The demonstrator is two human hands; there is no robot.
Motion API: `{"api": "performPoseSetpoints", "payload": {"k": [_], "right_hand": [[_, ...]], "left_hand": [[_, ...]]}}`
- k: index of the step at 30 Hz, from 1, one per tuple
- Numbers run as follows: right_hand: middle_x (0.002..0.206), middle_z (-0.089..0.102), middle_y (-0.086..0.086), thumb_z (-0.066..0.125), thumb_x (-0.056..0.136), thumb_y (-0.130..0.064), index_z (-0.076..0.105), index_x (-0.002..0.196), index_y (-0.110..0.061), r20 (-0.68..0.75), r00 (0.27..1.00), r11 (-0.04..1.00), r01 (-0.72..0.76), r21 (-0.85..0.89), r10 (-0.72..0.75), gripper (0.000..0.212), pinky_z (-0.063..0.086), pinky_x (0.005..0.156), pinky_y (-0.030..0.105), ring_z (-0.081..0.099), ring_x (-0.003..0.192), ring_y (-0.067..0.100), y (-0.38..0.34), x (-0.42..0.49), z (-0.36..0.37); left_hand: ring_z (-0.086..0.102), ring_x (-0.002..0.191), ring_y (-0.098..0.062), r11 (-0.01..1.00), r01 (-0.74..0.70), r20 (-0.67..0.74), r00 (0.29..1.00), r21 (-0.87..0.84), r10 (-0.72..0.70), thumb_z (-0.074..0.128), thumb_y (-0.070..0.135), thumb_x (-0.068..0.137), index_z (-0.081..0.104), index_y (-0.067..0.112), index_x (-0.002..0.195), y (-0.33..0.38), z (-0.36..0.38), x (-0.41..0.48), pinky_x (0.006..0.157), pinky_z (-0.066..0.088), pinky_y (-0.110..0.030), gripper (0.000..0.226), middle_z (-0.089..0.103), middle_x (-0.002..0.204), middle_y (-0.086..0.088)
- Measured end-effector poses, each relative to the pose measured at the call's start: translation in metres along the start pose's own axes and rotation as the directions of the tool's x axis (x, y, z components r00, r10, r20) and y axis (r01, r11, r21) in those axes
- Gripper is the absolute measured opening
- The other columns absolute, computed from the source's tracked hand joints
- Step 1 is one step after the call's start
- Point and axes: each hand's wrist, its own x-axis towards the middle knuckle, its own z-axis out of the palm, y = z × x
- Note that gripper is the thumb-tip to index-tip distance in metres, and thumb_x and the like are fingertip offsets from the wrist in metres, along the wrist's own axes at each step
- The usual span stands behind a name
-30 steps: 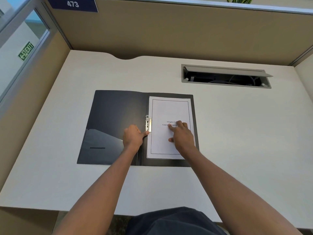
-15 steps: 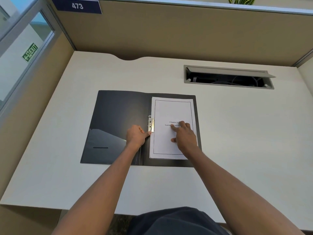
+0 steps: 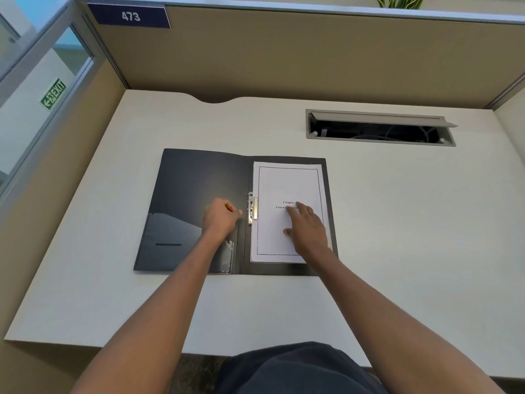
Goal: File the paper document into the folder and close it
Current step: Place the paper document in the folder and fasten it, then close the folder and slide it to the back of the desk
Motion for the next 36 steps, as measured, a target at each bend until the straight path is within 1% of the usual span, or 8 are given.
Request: {"api": "performPoseSetpoints", "payload": {"k": [4,7,11,14,19,28,32,36], "right_hand": [[0.159,0.039,0.009,0.065,0.096,-0.031,0.041,0.149,-0.016,-0.029,0.999,0.999,0.024,0.023,-0.024,0.060,0.035,0.117,0.038,0.037,0.147,0.027,-0.013,-0.008,0.008],[0.160,0.038,0.009,0.063,0.097,-0.034,0.038,0.151,-0.015,-0.042,0.998,0.998,0.039,0.058,-0.037,0.062,0.034,0.118,0.037,0.037,0.147,0.027,-0.025,-0.014,0.013],[0.165,0.029,0.010,0.059,0.099,-0.037,0.031,0.155,-0.014,-0.032,0.998,0.997,0.063,0.052,-0.061,0.067,0.028,0.123,0.038,0.030,0.152,0.028,-0.038,-0.019,0.020],[0.169,0.020,0.010,0.055,0.101,-0.040,0.024,0.158,-0.014,-0.019,0.998,0.998,0.053,0.022,-0.053,0.070,0.023,0.125,0.039,0.023,0.155,0.028,-0.042,-0.023,0.024],[0.171,0.005,0.011,0.043,0.105,-0.042,0.012,0.162,-0.011,0.046,0.999,1.000,0.003,-0.011,-0.002,0.072,0.015,0.129,0.041,0.009,0.159,0.029,-0.034,-0.034,0.033],[0.171,0.011,0.009,0.046,0.103,-0.045,0.021,0.159,-0.014,0.067,0.998,0.999,-0.008,-0.045,0.011,0.069,0.018,0.128,0.042,0.013,0.158,0.028,-0.004,-0.047,0.029],[0.170,0.013,0.008,0.047,0.102,-0.047,0.022,0.159,-0.015,0.060,0.998,0.998,-0.033,-0.052,0.036,0.069,0.019,0.128,0.042,0.015,0.158,0.026,0.018,-0.055,0.026],[0.171,0.010,0.007,0.044,0.103,-0.048,0.019,0.160,-0.016,0.056,0.997,0.998,-0.041,-0.056,0.044,0.070,0.017,0.128,0.041,0.012,0.158,0.026,0.039,-0.066,0.026]], "left_hand": [[0.071,0.096,-0.031,0.994,-0.063,-0.155,0.985,0.086,0.076,0.066,0.018,0.094,0.075,0.010,0.091,-0.003,-0.026,0.015,0.091,0.058,-0.041,0.013,0.077,0.099,-0.011],[0.065,0.112,-0.037,0.982,-0.056,-0.259,0.960,0.181,0.103,0.062,0.020,0.095,0.071,0.008,0.116,-0.012,-0.046,0.030,0.098,0.053,-0.046,0.026,0.070,0.119,-0.017],[0.045,0.137,-0.041,0.957,0.067,-0.348,0.937,0.283,0.037,0.057,0.033,0.099,0.053,0.009,0.144,-0.034,-0.074,0.049,0.112,0.037,-0.054,0.051,0.046,0.151,-0.021],[0.036,0.143,-0.044,0.941,0.187,-0.375,0.924,0.283,-0.071,0.051,0.039,0.101,0.040,0.007,0.151,-0.050,-0.092,0.061,0.115,0.030,-0.058,0.060,0.036,0.157,-0.024],[0.044,0.137,-0.046,0.930,0.317,-0.338,0.910,0.188,-0.242,0.045,0.043,0.103,0.041,0.004,0.146,-0.058,-0.108,0.073,0.112,0.032,-0.057,0.058,0.050,0.146,-0.028],[0.055,0.124,-0.047,0.947,0.265,-0.310,0.929,0.181,-0.200,0.056,0.029,0.098,0.061,-0.006,0.122,-0.038,-0.105,0.064,0.107,0.045,-0.054,0.043,0.057,0.134,-0.027],[0.062,0.111,-0.050,0.964,0.214,-0.286,0.944,0.157,-0.163,0.059,0.018,0.091,0.063,-0.012,0.111,-0.021,-0.101,0.056,0.090,0.055,-0.052,0.036,0.064,0.121,-0.031],[0.064,0.097,-0.047,0.970,0.195,-0.288,0.946,0.143,-0.148,0.060,0.014,0.088,0.064,-0.008,0.102,0.007,-0.101,0.042,0.070,0.049,-0.041,0.026,0.067,0.109,-0.028]]}}
